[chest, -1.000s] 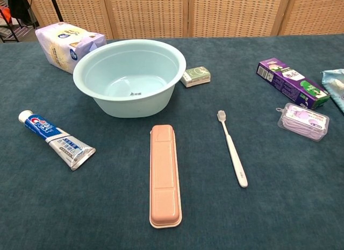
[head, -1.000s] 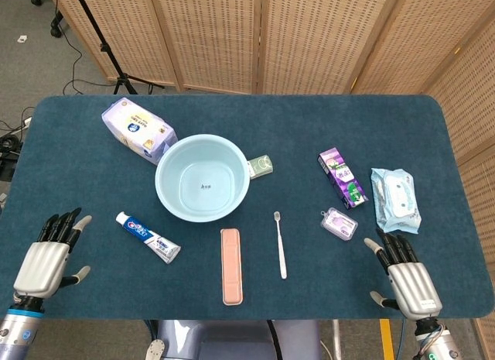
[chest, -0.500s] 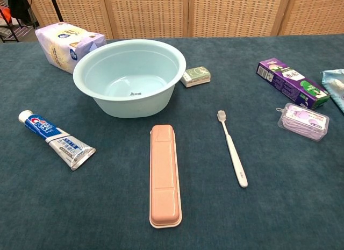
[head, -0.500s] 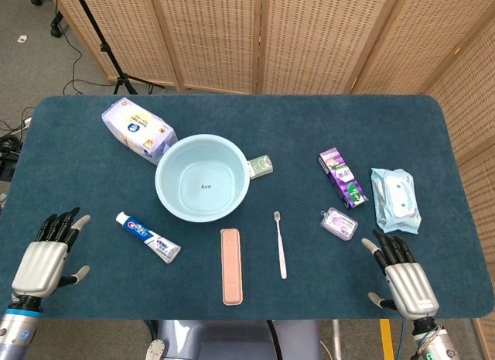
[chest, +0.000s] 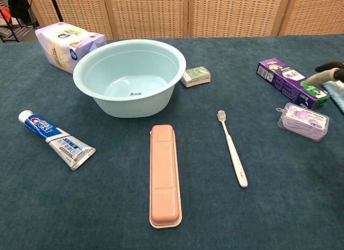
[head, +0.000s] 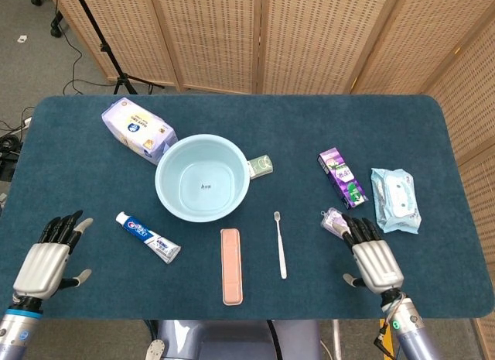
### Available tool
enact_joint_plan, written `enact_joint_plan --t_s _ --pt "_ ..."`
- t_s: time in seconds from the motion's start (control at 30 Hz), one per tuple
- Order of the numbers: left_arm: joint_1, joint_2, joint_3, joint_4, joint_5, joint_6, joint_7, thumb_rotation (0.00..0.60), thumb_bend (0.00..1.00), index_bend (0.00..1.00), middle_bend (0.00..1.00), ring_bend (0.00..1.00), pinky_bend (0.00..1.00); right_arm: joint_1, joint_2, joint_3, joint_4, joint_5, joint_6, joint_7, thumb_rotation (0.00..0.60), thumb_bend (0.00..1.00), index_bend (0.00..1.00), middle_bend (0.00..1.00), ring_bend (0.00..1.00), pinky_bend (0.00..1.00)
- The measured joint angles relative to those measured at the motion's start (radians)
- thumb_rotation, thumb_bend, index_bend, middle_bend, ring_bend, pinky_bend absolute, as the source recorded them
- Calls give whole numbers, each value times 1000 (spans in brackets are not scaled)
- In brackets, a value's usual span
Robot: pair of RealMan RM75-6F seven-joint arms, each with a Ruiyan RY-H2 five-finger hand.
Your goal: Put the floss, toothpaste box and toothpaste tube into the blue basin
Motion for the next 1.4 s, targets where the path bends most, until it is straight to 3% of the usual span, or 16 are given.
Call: enact_joint_plan --t_s 0.4,0.77,1.07,1.4 --pt "-3 8 12 -8 17 -11 -20 600 182 0 0 0 0 168 -94 87 46 310 -126 -203 600 106 110 0 0 0" --pt "-5 1 22 -9 25 -21 -7 600 184 0 0 0 0 304 -98 124 104 580 -177 -309 600 109 110 0 0 0" --pt "-4 -8 27 -8 34 -19 8 600 189 0 0 0 0 350 -59 104 147 676 -204 -275 600 128 110 0 0 0" --pt "-6 -12 28 -4 30 -26 11 600 195 0 0 0 0 363 -57 71 183 675 -215 -217 600 131 110 0 0 0"
